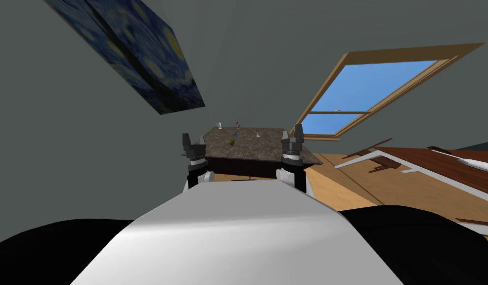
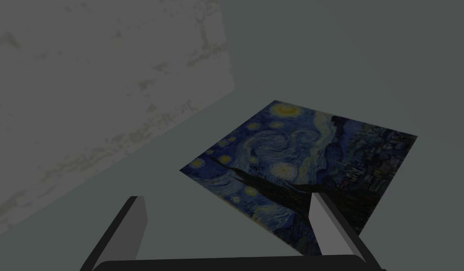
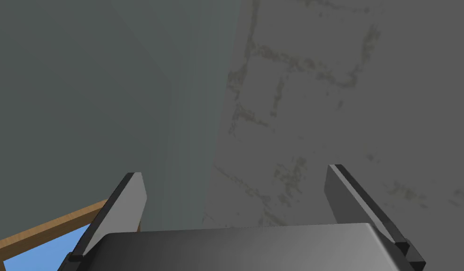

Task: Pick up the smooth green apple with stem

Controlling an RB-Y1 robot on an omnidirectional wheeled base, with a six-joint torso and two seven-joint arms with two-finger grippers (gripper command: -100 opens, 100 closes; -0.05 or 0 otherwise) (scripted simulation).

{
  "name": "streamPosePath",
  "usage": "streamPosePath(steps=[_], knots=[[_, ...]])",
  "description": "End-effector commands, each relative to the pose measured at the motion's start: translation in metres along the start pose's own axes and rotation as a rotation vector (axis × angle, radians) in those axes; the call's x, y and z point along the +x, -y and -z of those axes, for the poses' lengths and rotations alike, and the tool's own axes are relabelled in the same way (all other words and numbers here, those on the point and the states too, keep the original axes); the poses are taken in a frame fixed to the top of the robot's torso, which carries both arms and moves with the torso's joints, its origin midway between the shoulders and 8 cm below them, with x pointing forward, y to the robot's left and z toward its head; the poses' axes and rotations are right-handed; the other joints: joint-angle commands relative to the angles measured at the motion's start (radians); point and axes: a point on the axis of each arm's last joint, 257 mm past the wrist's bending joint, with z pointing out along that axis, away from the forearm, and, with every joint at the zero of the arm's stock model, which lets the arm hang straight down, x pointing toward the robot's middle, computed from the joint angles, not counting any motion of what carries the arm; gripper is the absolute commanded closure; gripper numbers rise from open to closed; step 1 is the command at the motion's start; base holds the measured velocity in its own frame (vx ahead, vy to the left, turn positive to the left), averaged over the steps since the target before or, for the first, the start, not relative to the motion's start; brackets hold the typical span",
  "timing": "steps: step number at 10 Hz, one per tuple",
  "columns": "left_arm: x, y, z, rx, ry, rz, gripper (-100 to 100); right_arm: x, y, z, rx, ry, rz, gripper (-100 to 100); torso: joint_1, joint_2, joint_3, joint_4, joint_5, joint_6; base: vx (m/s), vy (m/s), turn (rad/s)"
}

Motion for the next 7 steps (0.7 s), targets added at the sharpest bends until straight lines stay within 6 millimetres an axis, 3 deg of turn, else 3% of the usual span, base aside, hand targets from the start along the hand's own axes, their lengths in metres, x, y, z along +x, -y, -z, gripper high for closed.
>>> streamPosePath(steps=[1, 5, 6, 7], knots=[[0.001, -0.015, -0.002, -0.036, -0.025, 0.003, -100, 0.0, 0.0, 0.0, 0.0, 0.0, 0.0, 0, 0.0, 0.0, 0.0, 0.0, 0.0, 0.0, -0.019, 0.03, -0.043], [0.0, -0.064, -0.009, -0.149, -0.066, 0.023, -100, 0.0, 0.0, 0.0, 0.0, 0.0, 0.0, 0, 0.006, 0.002, 0.001, 0.0, 0.001, 0.0, -0.04, 0.076, -0.049], [0.0, -0.068, -0.009, -0.162, -0.065, 0.022, -100, 0.0, 0.0, 0.0, 0.0, 0.0, 0.0, 0, 0.006, 0.002, 0.001, 0.001, 0.001, 0.0, -0.025, 0.056, -0.019], [-0.002, -0.086, -0.01, -0.205, -0.07, 0.03, -100, 0.0, 0.0, 0.0, 0.0, 0.0, 0.0, 0, 0.005, 0.002, 0.001, 0.0, 0.001, 0.0, -0.018, 0.052, -0.027]])
